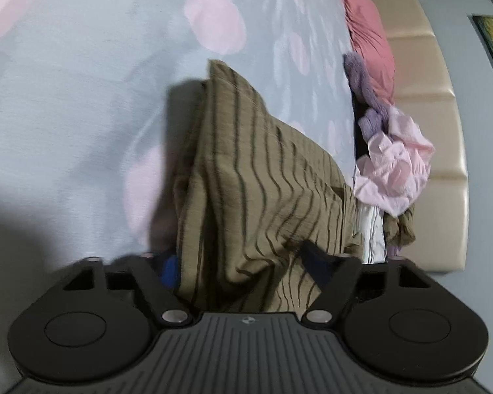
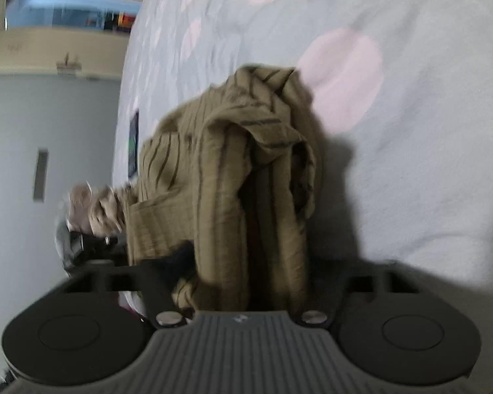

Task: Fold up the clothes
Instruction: 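Grasp the folded shirt with both grippers and lift it off the bed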

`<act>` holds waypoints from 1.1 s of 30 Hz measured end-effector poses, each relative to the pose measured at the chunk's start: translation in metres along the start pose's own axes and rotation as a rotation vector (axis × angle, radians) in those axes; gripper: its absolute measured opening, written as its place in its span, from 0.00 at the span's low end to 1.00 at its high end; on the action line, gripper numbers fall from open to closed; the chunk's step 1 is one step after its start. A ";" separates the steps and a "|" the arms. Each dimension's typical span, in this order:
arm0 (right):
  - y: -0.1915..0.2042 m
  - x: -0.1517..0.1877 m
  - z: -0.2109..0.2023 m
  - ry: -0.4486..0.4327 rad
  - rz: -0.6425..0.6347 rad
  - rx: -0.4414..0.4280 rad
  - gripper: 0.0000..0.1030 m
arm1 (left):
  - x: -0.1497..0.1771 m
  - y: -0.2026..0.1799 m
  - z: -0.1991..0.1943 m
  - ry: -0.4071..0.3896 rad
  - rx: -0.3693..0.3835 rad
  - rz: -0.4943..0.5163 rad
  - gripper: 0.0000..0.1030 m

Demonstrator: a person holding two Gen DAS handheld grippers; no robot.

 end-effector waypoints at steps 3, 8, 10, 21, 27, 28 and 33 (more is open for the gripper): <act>0.006 -0.002 0.001 0.006 -0.036 0.016 0.23 | 0.002 -0.002 0.001 0.014 -0.008 0.021 0.17; 0.013 -0.004 -0.007 0.001 -0.075 -0.011 0.18 | 0.002 -0.014 -0.007 0.003 0.023 0.057 0.11; 0.020 -0.006 -0.013 -0.010 -0.097 -0.022 0.17 | 0.002 -0.026 -0.013 -0.013 0.043 0.082 0.11; 0.077 -0.009 -0.051 -0.117 -0.220 -0.047 0.17 | 0.015 -0.082 -0.056 -0.112 0.077 0.222 0.11; 0.134 -0.016 -0.056 -0.169 -0.306 -0.103 0.17 | 0.021 -0.108 -0.108 -0.217 0.113 0.285 0.11; 0.144 -0.018 -0.056 -0.177 -0.320 -0.113 0.17 | 0.021 -0.112 -0.119 -0.237 0.112 0.294 0.11; 0.208 -0.025 -0.041 -0.187 -0.394 -0.169 0.17 | 0.023 -0.117 -0.185 -0.342 0.105 0.278 0.11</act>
Point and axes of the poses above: each gripper's, at about its wrist camera, not at the fingertips, and z roughly the way its jaws point, y to its left, x to its underside, the point moved 1 cm from there along z, roughly the way its jaws point
